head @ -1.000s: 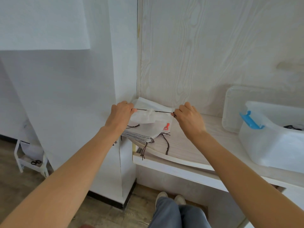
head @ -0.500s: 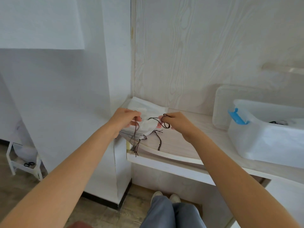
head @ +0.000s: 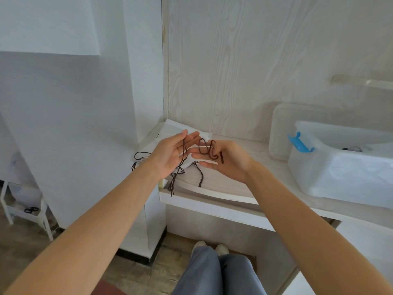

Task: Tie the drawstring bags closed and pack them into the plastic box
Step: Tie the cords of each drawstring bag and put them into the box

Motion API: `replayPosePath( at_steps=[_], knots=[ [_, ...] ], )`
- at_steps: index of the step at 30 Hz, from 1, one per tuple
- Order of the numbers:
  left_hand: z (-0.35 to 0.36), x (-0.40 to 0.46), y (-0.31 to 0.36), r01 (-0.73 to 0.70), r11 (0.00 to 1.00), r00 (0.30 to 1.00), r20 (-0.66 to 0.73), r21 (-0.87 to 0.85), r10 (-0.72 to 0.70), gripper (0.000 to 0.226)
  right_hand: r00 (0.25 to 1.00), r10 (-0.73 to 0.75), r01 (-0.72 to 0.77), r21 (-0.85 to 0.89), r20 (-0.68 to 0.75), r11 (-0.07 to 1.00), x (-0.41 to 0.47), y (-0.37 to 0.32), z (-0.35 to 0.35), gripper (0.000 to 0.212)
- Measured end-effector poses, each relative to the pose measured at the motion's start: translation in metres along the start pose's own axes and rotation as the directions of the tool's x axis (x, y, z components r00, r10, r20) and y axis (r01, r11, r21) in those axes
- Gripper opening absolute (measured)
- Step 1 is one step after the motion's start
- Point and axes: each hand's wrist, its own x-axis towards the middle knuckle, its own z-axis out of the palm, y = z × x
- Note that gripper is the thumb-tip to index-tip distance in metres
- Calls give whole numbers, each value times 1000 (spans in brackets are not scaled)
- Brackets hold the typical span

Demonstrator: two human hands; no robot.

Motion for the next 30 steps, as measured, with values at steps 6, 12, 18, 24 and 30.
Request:
replayPosePath(
  at_steps=[6,12,18,24,30],
  knots=[
    [2,0,-1,-35,999,999,-34,-32,34,34,997,83,-83,60,3,995,2,-1,-7,43],
    [6,2,-7,-103,994,994,-34,-34,102,20,967,-64,52,-51,-245,997,10,14,2,23],
    [10,8,-15,-209,977,977,-59,-45,207,21,965,-183,185,-7,-190,983,8,17,11,18],
    [18,3,-13,-200,980,975,-99,-15,198,25,970,-195,228,262,-145,938,10,27,23,21],
    [25,2,-6,-207,977,973,-92,46,211,25,966,-230,254,274,-116,928,8,23,22,22]
  ],
)
